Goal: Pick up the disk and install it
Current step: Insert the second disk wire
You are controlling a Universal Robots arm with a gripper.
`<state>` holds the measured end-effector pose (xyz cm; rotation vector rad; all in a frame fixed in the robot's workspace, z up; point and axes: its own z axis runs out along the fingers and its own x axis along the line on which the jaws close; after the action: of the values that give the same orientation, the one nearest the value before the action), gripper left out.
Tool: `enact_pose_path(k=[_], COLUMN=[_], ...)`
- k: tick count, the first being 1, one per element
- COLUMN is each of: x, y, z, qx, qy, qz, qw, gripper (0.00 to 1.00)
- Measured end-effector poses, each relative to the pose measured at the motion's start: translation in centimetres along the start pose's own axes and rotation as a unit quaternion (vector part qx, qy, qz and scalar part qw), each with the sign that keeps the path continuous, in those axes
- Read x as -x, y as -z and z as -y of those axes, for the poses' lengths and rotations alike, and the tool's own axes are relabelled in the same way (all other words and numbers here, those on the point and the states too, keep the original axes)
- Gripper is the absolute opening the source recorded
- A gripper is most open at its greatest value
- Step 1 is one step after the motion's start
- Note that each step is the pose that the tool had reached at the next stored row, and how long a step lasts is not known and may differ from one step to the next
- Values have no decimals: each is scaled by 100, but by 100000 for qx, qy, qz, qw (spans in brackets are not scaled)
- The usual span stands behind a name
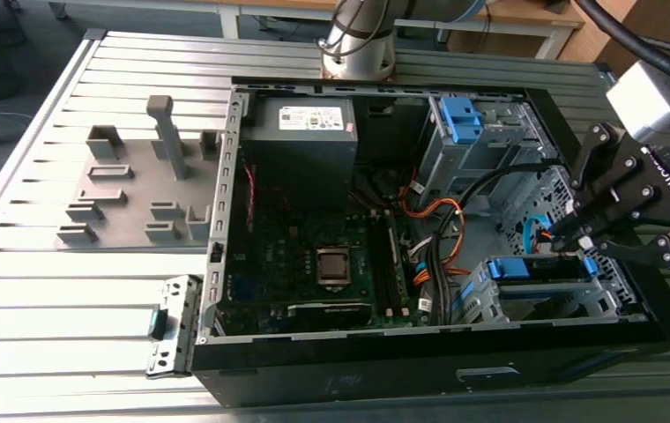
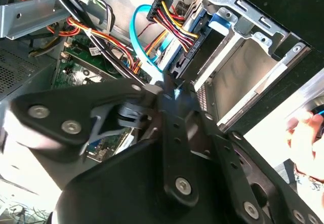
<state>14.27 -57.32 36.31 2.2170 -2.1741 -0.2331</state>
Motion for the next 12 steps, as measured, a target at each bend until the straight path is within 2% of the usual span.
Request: enact_pose_path(k=[2, 10, 12], x=[0, 0, -3], y=[0, -2, -19], z=[0, 0, 2], qx=[-1, -1, 0], qy=[0, -1, 4], qz=[2, 2, 29], qw=[100000, 100000, 100000], gripper=[16, 16, 16])
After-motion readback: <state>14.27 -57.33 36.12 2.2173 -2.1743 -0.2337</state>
